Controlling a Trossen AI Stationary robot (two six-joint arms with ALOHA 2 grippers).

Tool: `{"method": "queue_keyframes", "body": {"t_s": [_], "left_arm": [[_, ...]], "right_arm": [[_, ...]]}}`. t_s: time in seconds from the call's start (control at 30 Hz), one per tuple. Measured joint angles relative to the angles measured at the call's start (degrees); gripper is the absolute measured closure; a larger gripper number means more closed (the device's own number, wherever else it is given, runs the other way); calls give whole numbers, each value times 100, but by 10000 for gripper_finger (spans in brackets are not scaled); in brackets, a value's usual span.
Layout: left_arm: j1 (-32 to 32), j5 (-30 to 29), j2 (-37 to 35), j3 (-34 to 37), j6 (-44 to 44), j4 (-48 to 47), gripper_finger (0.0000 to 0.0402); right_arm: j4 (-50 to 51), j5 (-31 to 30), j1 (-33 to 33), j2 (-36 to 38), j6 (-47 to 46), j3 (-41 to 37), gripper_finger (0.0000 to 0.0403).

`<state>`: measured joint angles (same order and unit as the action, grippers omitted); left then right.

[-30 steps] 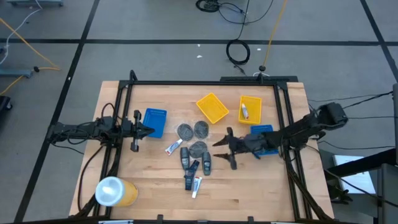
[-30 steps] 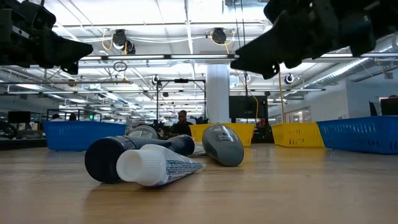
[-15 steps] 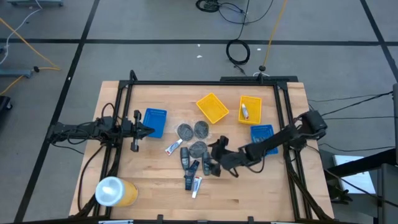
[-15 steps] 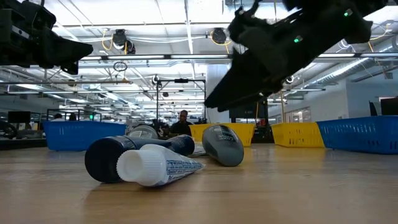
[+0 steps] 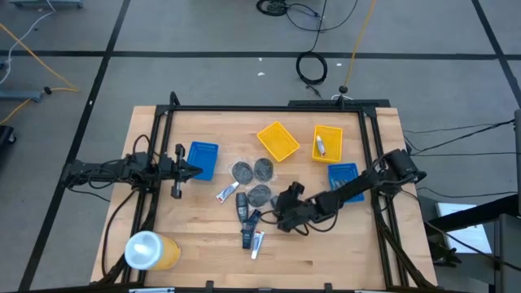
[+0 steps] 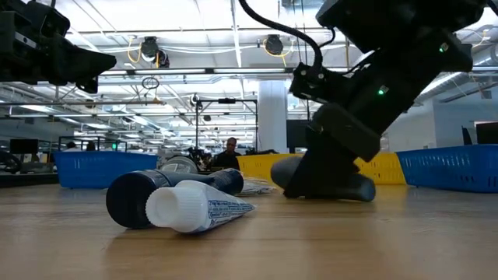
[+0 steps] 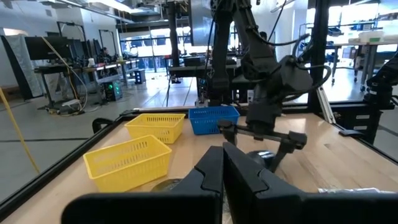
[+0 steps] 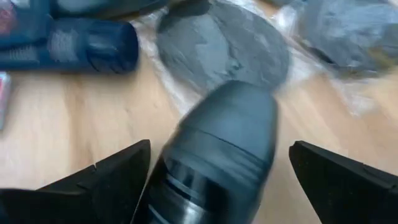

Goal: Pick & Place Travel size toiletries
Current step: Put the right black deodorant into the left yellow bin

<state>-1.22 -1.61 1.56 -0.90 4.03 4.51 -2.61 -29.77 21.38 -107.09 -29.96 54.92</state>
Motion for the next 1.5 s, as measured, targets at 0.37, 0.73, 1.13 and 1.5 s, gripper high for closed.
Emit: {"method": "queue_keyframes", "body": {"t_s": [0.37, 0.73, 1.13, 1.5], "left_arm": [[0, 0, -1, 1, 0, -1, 392], [-2, 0, -2, -1, 0, 2, 392], [0, 0, -1, 0, 0, 1, 392], [0, 0, -1, 0, 0, 2, 392]], "right_arm": [[808, -57, 213, 94, 480, 17, 104], [37, 54, -620, 705, 1457, -13, 200], [-801, 1507, -3532, 1061, 922, 0, 197], [-1213, 1648, -4030, 561, 512, -7, 190]]}}
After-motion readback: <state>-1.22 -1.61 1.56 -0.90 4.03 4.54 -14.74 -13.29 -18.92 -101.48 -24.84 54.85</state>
